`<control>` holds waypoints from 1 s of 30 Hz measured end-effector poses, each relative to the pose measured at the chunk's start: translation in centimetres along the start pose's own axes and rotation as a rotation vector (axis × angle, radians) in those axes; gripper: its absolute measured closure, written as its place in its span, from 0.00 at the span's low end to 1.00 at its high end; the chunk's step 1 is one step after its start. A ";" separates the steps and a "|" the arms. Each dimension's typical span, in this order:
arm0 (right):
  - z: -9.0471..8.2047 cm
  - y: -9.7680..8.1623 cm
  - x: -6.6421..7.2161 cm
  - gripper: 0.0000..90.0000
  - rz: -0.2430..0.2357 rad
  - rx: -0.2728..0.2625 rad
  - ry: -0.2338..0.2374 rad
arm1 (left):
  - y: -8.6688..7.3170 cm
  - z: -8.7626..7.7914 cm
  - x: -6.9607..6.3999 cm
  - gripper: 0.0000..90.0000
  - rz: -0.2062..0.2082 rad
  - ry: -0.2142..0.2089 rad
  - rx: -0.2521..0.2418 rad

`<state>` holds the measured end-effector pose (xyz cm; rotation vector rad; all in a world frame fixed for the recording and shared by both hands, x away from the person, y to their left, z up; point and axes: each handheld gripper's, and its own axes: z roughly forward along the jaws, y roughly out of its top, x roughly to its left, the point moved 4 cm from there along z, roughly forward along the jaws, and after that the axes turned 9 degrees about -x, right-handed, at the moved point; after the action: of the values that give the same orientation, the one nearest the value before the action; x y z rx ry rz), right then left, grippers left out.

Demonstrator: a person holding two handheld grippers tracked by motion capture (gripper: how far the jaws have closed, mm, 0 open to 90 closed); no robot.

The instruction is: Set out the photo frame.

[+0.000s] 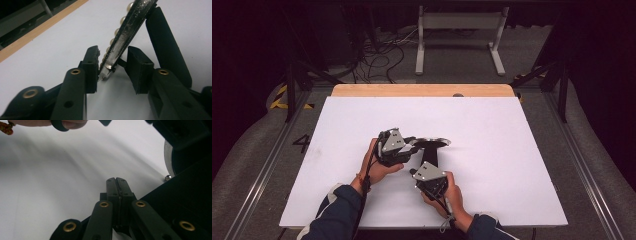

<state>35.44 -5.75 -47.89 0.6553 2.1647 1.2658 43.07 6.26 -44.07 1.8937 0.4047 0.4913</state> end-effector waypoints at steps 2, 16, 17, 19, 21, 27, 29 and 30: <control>0.2 -0.1 0.0 1.00 0.001 0.006 -0.005 | -0.1 -0.1 -0.1 0.74 0.008 0.005 0.002; -0.5 -0.5 -0.2 1.00 -0.004 0.064 -0.054 | -0.1 -0.5 -0.8 0.81 0.048 0.016 0.026; -0.5 -0.5 -0.2 1.00 -0.008 0.070 -0.060 | 0.0 -0.5 -0.8 0.81 0.058 0.017 0.030; -0.5 -0.7 -0.3 1.00 -0.007 0.079 -0.069 | 0.0 -0.5 -0.9 0.82 0.066 0.017 0.035; -0.6 -0.8 -0.5 1.00 -0.005 0.088 -0.068 | 0.1 -0.5 -1.0 0.83 0.069 0.021 0.034; -0.8 -0.9 -0.7 1.00 0.000 0.095 -0.055 | 0.1 -0.8 -1.2 0.85 0.064 0.015 0.027; -0.8 -1.0 -0.7 1.00 0.001 0.099 -0.052 | 0.2 -0.7 -1.2 0.85 0.065 0.015 0.027; -0.8 -1.0 -0.7 1.00 0.001 0.099 -0.052 | 0.1 -0.7 -1.2 0.85 0.058 0.011 0.022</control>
<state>35.32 -7.15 -48.34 0.7214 2.1957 1.1349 41.68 6.19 -43.90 1.9287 0.3645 0.5378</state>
